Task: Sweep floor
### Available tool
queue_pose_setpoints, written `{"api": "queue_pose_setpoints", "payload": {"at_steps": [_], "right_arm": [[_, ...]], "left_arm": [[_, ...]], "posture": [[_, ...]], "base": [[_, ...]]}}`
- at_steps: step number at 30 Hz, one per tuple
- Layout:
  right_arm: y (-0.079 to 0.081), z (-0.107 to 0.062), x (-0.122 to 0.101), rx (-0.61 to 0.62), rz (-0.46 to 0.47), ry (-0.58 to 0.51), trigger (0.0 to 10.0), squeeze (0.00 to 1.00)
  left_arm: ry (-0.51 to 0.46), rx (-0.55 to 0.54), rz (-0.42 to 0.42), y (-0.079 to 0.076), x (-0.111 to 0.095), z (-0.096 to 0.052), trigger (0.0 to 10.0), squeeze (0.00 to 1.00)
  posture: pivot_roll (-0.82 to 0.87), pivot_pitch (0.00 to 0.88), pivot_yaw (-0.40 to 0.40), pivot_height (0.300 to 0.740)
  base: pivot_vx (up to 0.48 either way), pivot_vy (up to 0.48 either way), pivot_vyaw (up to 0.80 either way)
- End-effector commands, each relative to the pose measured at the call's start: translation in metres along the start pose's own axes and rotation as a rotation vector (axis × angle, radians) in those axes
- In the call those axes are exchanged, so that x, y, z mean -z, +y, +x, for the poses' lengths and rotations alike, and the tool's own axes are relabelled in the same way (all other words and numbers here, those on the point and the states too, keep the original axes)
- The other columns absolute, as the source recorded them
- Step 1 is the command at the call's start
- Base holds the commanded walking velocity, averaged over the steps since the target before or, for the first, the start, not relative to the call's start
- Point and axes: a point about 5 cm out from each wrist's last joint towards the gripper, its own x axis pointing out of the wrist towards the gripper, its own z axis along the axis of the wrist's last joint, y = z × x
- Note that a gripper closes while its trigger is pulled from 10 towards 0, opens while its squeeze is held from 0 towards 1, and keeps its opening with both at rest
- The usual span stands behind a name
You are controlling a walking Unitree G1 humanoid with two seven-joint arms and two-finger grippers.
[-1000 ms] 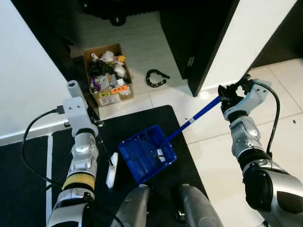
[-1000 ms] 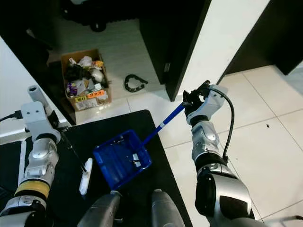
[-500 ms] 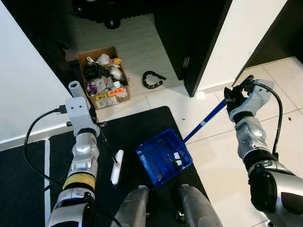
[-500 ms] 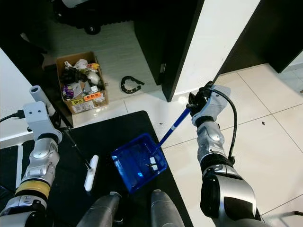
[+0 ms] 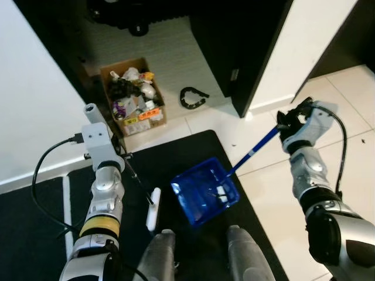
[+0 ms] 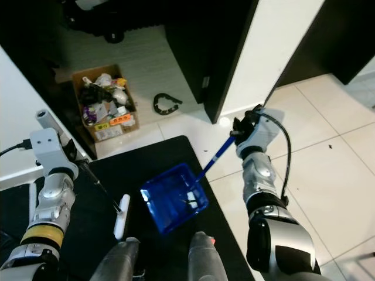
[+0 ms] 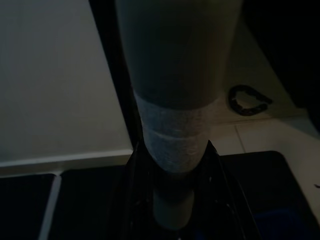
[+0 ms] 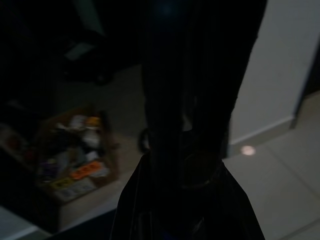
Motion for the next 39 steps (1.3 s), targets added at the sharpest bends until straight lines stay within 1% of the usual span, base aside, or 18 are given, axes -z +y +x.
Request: {"api": "queue_pose_setpoints", "payload": {"at_steps": [1,3,11,24,25,29,33,39], "right_arm": [[-0.006,-0.002,-0.001,0.025,0.006,-0.015,10.0,0.0],[-0.006,-0.002,-0.001,0.026,0.006,-0.015,10.0,0.0],[-0.007,-0.003,-0.001,0.03,0.007,-0.014,10.0,0.0],[-0.008,-0.004,0.0,0.032,0.009,-0.014,10.0,0.0],[-0.008,-0.004,0.001,0.034,0.008,-0.011,10.0,0.0],[-0.008,-0.005,0.002,0.034,0.008,-0.009,10.0,0.0],[-0.01,-0.005,0.002,0.036,0.007,-0.011,10.0,0.0],[-0.011,-0.005,0.001,0.035,0.003,-0.015,10.0,0.0]], "left_arm": [[-0.028,-0.003,0.018,0.004,-0.006,0.001,10.0,0.0],[-0.031,-0.001,0.019,0.004,-0.007,0.001,10.0,0.0],[-0.053,0.042,0.032,-0.001,-0.011,0.001,10.0,0.0],[-0.056,0.053,0.032,-0.002,-0.011,0.001,10.0,0.0],[-0.048,0.061,0.047,-0.003,-0.01,0.001,10.0,0.0],[-0.044,0.06,0.047,-0.003,-0.009,0.0,10.0,0.0],[-0.048,0.073,0.076,-0.005,-0.008,0.0,10.0,0.0],[-0.05,0.077,0.078,-0.009,-0.007,0.0,10.0,0.0]], "posture": [[0.05,0.109,-0.039,0.74],[0.05,0.108,-0.039,0.74],[0.05,0.107,-0.037,0.74],[0.05,0.107,-0.037,0.74],[0.05,0.106,-0.037,0.74],[0.05,0.103,-0.037,0.74],[0.04,0.098,-0.036,0.74],[0.03,0.089,-0.037,0.74]], "base": [[0.0,0.48,0.0],[0.0,0.48,0.0],[0.0,0.0,0.0],[0.0,0.0,0.0],[0.0,0.0,0.0],[0.0,0.0,0.0],[0.0,0.0,0.0],[0.0,-0.444,0.0]]}}
